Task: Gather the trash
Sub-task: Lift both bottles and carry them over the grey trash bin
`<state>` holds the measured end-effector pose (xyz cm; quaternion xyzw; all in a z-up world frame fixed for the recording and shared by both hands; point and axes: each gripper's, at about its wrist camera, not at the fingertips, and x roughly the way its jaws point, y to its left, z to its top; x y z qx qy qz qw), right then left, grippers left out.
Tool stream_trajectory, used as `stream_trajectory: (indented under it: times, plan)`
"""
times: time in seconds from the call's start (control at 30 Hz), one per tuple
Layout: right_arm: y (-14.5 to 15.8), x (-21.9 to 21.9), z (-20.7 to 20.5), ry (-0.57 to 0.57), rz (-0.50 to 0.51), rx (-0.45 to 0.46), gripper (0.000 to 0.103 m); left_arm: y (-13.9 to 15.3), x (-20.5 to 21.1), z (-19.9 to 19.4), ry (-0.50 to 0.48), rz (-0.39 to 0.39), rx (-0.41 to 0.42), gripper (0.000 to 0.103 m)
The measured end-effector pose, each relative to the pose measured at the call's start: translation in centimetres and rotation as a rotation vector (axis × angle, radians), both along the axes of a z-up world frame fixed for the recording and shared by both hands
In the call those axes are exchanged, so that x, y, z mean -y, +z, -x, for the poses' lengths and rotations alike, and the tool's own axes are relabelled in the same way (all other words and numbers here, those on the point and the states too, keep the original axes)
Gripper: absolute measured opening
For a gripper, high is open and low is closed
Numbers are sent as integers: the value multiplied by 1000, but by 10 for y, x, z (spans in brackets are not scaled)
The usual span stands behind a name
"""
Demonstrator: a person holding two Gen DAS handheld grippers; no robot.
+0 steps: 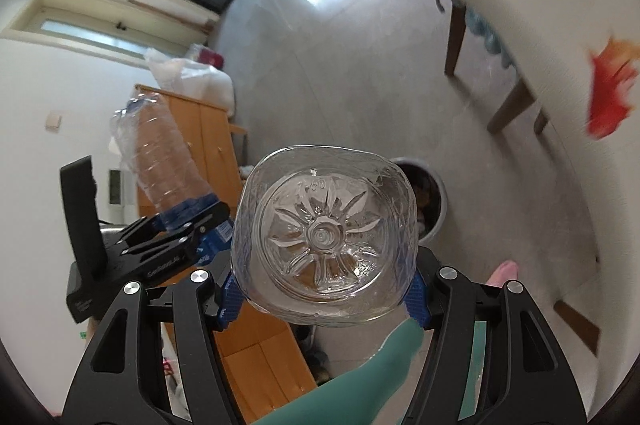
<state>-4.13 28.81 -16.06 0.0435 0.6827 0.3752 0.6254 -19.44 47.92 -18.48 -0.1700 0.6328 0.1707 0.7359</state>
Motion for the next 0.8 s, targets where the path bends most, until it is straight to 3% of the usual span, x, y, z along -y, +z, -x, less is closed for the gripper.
stream_trajectory:
  times: [0.27, 0.5, 0.8]
  plan:
    - [-83, -30, 0, 31, 98, -36, 64, -75, -6, 5, -11, 62, -48, 62]
    - [-176, -39, 7, 32, 160, -97, 64, -171, -11, 3, 15, 160, -72, 62]
    - [-298, -58, 6, 24, 206, -160, 64, -292, -20, 2, 41, 213, -112, 62]
